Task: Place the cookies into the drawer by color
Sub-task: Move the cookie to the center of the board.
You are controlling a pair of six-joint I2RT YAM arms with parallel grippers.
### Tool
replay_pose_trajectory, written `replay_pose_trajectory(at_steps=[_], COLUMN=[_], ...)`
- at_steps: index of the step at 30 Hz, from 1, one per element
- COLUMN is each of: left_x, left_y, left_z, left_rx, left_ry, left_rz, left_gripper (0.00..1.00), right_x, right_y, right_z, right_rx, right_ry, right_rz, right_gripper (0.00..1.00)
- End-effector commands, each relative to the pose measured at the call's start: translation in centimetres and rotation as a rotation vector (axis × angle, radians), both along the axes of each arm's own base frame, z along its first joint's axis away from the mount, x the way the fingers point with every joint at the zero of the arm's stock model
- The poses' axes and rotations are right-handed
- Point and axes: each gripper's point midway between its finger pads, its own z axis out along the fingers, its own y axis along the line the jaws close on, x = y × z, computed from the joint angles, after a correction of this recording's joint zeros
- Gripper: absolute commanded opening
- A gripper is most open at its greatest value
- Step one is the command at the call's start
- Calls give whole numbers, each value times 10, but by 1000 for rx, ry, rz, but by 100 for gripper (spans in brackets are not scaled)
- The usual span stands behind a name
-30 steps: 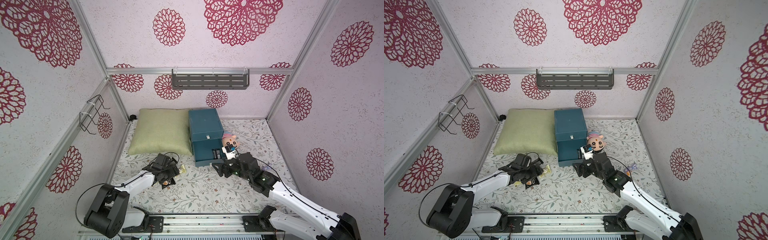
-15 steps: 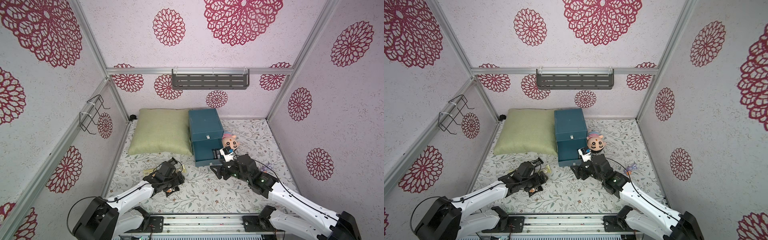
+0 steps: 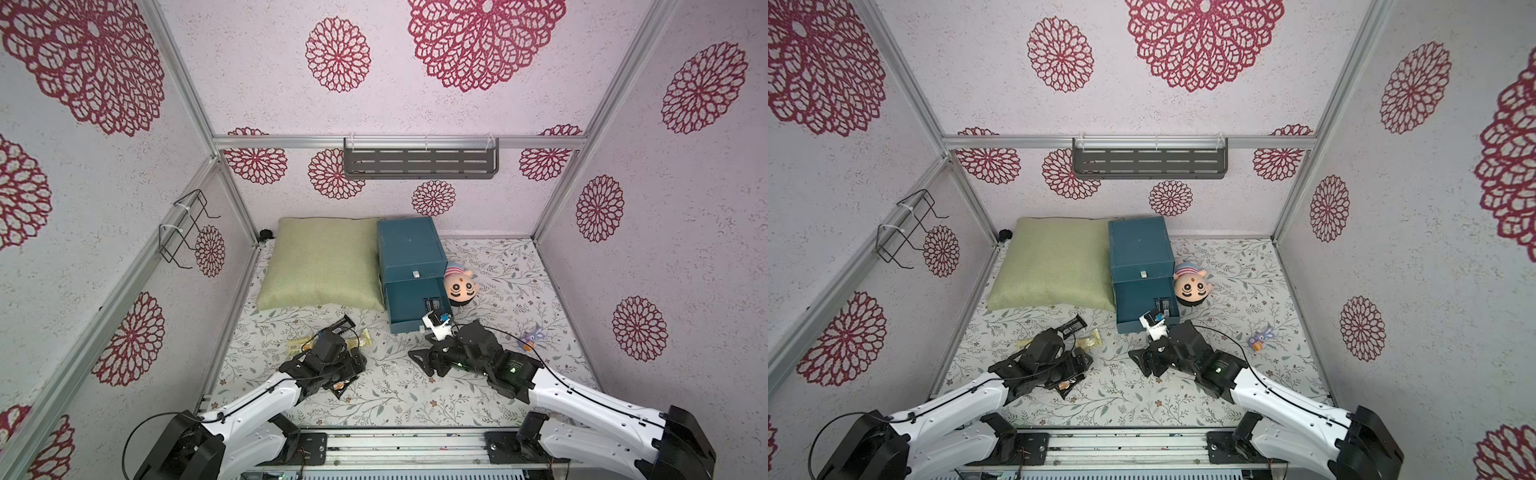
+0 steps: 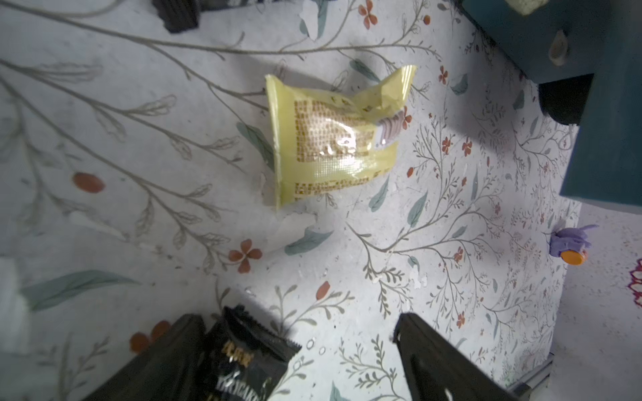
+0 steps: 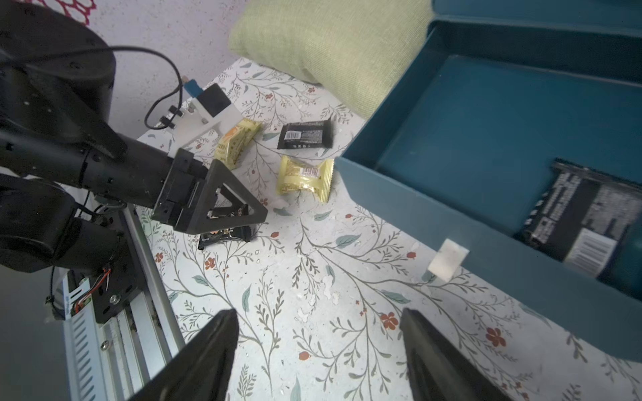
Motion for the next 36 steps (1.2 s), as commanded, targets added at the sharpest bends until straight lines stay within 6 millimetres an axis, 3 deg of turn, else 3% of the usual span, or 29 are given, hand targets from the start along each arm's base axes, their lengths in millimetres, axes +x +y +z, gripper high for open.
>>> replay_pose_trajectory(at_steps=[1, 13, 17, 21, 27, 32, 36], left_x=[-1, 6, 9, 13, 13, 2, -9], left_y=[-11, -78, -88, -70, -16, 21, 39], left_z=[-1, 9, 20, 31, 45, 47, 44], left_rx=[-40, -146, -164, -58, 113, 166, 152], left_ry=[12, -11, -24, -56, -104, -109, -109], left_rz=[-26, -151, -175, -156, -35, 72, 135], left_gripper=[94, 94, 94, 99, 97, 98, 97], right_x=[4, 3, 1, -5, -22, -34, -42], right_y=[5, 1, 0, 2, 14, 31, 48], right_z=[9, 4, 0, -2, -5, -16, -29], right_rx=[36, 34, 36, 48, 99, 94, 61], right_ry=[-27, -21, -16, -8, -8, -11, -24], right_rz=[-26, -45, -43, -14, 71, 133, 185], right_gripper=[79, 79, 79, 78, 79, 97, 99])
